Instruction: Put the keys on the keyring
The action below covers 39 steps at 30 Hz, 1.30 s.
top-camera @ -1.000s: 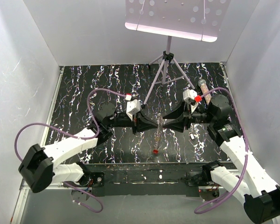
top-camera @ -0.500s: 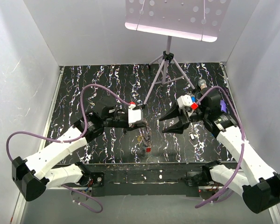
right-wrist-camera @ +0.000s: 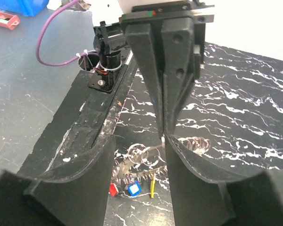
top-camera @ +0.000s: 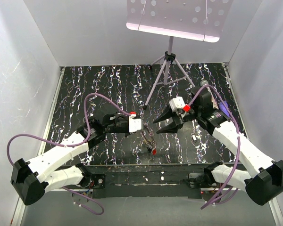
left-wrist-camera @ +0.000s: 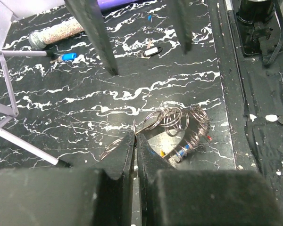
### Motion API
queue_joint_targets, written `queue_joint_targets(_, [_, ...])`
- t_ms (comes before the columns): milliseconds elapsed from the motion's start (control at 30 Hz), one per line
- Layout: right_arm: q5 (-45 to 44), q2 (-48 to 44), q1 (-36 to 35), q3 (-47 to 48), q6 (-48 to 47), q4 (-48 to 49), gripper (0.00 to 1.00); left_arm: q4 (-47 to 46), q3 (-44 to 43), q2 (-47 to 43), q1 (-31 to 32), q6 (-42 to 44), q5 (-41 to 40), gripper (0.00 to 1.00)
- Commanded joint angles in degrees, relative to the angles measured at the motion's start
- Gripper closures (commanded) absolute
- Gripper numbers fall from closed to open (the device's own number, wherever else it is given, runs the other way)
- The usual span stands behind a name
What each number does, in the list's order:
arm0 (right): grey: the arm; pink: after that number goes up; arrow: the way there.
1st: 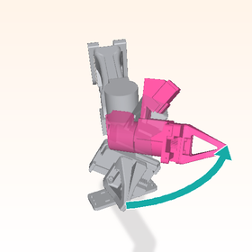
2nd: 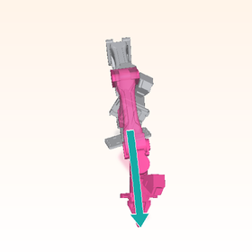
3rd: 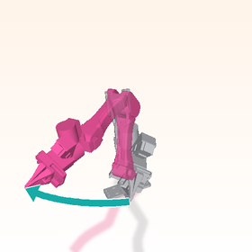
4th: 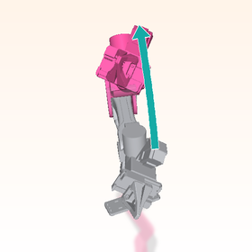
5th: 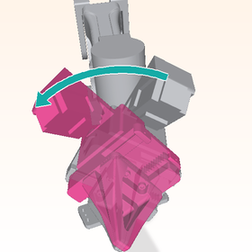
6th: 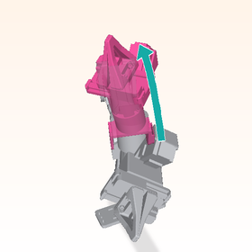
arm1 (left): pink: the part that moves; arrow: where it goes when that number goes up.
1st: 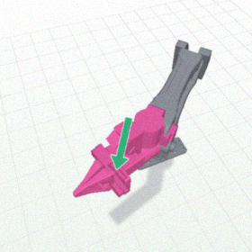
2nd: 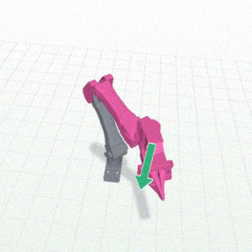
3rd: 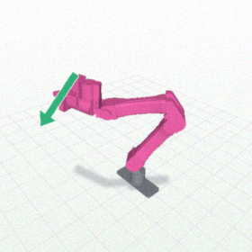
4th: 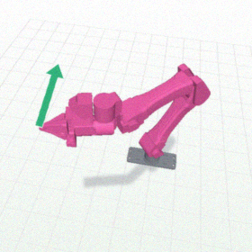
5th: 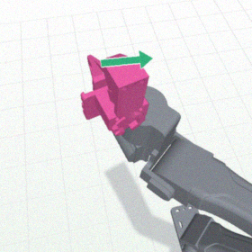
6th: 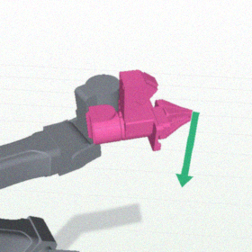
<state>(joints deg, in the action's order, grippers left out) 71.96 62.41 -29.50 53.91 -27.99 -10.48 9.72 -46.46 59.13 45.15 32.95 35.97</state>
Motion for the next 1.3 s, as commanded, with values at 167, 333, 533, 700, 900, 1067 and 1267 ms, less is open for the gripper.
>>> queue_joint_targets(167, [-3.1,-1.2,-4.2,0.8,-4.1,2.1,0.50,-7.8,-0.4,-2.4,0.2,-2.0,1.1,1.00])
queue_joint_targets(333, [-5.4,-0.7,-4.2,0.6,-2.1,4.9,0.54,-7.8,-0.7,-2.2,0.2,-2.9,1.8,1.00])
queue_joint_targets(533, [-6.9,0.3,-4.3,1.1,-3.3,3.4,0.58,-8.7,-0.7,-2.3,0.1,-3.5,1.8,1.00])
queue_joint_targets(700, [-9.3,1.2,-5.0,2.2,-5.7,0.6,0.62,-9.4,-0.4,-2.5,0.2,-4.2,2.3,1.00])
queue_joint_targets(900, [-11.1,2.8,-5.9,3.8,-6.9,-0.9,0.64,-9.4,-0.9,-2.4,0.1,-5.2,2.4,1.00])
queue_joint_targets(1067, [-11.8,3.3,-6.2,4.8,-6.9,-2.1,0.67,-9.4,-0.8,-2.5,0.2,-5.4,2.4,1.00])
queue_joint_targets(1267, [-12.5,3.6,-6.6,5.4,-8.4,-4.3,0.81,-9.4,-0.8,-2.6,0.2,-6.1,2.3,1.00])
